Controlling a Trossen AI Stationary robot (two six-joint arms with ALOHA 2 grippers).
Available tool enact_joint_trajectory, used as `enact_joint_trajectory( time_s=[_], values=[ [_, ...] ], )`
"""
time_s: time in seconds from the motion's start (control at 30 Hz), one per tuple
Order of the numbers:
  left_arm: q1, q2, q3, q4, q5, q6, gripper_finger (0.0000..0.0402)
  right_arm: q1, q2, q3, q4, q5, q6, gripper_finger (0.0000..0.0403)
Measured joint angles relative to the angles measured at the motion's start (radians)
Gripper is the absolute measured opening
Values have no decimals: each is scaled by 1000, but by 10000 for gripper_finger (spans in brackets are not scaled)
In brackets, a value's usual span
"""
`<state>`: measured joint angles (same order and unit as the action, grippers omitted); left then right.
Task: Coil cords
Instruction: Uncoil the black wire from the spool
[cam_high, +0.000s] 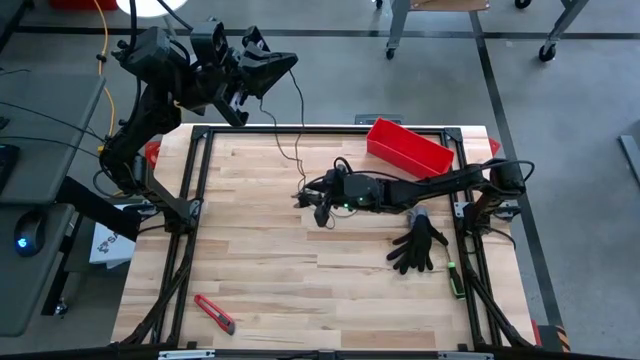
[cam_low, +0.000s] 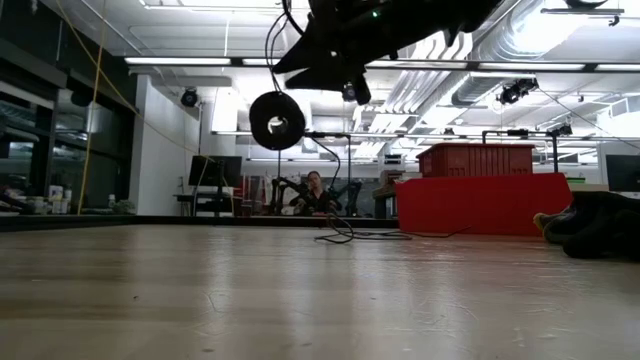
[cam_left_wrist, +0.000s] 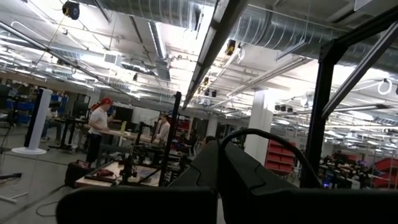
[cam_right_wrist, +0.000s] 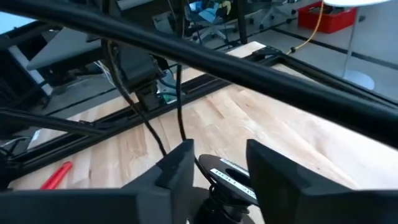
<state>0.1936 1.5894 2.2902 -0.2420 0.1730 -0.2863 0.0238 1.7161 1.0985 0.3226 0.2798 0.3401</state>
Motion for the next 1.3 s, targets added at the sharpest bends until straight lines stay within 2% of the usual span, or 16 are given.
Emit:
enact_joint_trajectory(
  time_s=[0.17,0.6,0.7,0.83,0.93,1.17,1.3],
  values=[
    [0,0,0,0,0,0,0,3,0,0,15,-43,0,166],
    [0,0,0,-1,0,0,0,3,0,0,34,-83,-46,164],
    [0,0,0,-1,0,0,0,3,0,0,33,-64,-52,127],
    [0,0,0,-6,0,4,0,3,-7,0,22,-67,-1,20],
    [12,-19,0,-75,-2,66,0,9,-37,0,-18,-73,45,8],
    [43,-108,2,-372,-198,168,5,17,-152,0,-183,-76,37,2],
    [43,-136,0,-654,-409,218,26,16,-223,0,-309,-84,36,1]
  ],
)
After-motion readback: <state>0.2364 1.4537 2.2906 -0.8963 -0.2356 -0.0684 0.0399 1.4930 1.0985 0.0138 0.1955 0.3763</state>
